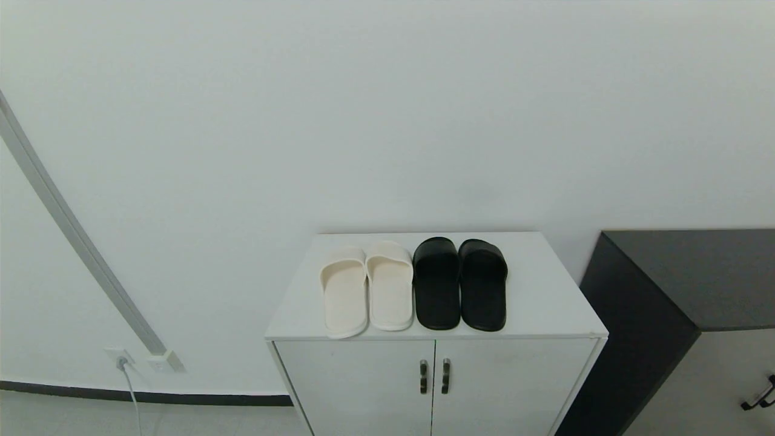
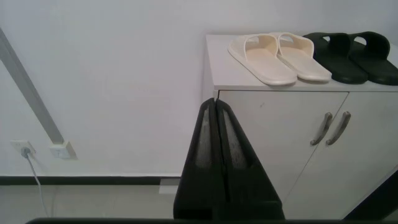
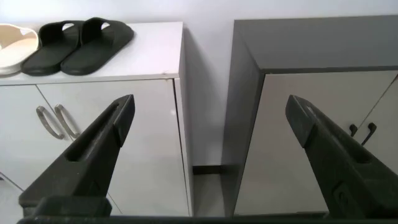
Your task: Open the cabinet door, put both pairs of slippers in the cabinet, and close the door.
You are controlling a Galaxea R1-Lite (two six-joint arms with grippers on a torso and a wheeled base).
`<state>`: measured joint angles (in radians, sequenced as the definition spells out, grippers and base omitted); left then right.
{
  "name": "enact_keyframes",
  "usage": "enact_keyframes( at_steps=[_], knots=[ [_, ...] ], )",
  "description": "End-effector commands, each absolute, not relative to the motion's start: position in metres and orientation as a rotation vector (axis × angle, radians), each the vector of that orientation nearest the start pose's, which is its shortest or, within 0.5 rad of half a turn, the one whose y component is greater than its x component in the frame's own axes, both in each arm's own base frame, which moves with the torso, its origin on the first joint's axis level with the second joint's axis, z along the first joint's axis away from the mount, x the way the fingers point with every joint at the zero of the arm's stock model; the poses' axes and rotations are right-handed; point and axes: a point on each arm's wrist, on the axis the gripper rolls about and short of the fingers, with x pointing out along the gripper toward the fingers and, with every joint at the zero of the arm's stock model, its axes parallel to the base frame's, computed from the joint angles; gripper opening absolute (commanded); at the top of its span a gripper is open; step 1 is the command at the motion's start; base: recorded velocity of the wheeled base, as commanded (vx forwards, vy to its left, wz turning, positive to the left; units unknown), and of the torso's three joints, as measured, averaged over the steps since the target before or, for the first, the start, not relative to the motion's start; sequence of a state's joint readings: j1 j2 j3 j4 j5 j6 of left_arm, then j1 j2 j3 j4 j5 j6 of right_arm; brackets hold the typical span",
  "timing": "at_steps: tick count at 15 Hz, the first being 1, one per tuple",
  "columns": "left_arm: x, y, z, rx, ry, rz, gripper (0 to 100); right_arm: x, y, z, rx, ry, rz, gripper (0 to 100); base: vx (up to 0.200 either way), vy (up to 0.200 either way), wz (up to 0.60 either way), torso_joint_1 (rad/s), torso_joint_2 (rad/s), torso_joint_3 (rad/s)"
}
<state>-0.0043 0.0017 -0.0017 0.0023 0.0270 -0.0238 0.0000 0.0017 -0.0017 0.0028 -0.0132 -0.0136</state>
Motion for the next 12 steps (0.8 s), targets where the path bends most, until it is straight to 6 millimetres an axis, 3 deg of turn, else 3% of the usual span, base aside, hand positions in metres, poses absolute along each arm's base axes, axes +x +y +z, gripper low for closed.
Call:
enact_keyframes(
  at_steps=[1, 6, 7, 8, 9, 10, 11, 12],
  knots=[
    [-0.023, 0.001, 0.076, -0.024, 0.003, 0.025, 0, -0.023, 0.000, 0.076, -0.015, 0.005, -0.012, 100, 0.000, 0.000, 0.00, 0.000, 0.00, 0.000],
    [-0.023, 0.001, 0.076, -0.025, 0.001, 0.025, 0, -0.022, 0.000, 0.078, -0.005, 0.011, -0.009, 100, 0.000, 0.000, 0.00, 0.000, 0.00, 0.000],
    [-0.023, 0.001, 0.076, -0.025, 0.001, 0.023, 0, -0.023, 0.000, 0.098, 0.054, -0.020, 0.010, 100, 0.000, 0.000, 0.00, 0.000, 0.00, 0.000],
    [-0.023, 0.001, 0.076, -0.025, 0.001, 0.026, 0, -0.023, -0.002, 0.157, 0.290, -0.043, 0.067, 100, 0.000, 0.000, 0.00, 0.000, 0.00, 0.000],
    [-0.023, 0.001, 0.076, -0.025, 0.001, 0.025, 0, -0.018, -0.001, 0.153, 0.269, 0.032, 0.066, 100, 0.000, 0.000, 0.00, 0.000, 0.00, 0.000],
    [-0.023, 0.001, 0.076, -0.025, 0.001, 0.026, 0, -0.011, -0.001, 0.128, 0.131, 0.166, 0.072, 100, 0.000, 0.000, 0.00, 0.000, 0.00, 0.000],
    [-0.023, 0.001, 0.076, -0.025, 0.001, 0.025, 0, -0.004, 0.000, 0.108, 0.112, 0.243, 0.105, 100, 0.000, 0.000, 0.00, 0.000, 0.00, 0.000],
    [-0.023, 0.001, 0.076, -0.025, 0.001, 0.026, 0, 0.000, 0.001, 0.103, 0.106, 0.281, 0.120, 100, 0.000, 0.000, 0.00, 0.000, 0.00, 0.000]
  ],
)
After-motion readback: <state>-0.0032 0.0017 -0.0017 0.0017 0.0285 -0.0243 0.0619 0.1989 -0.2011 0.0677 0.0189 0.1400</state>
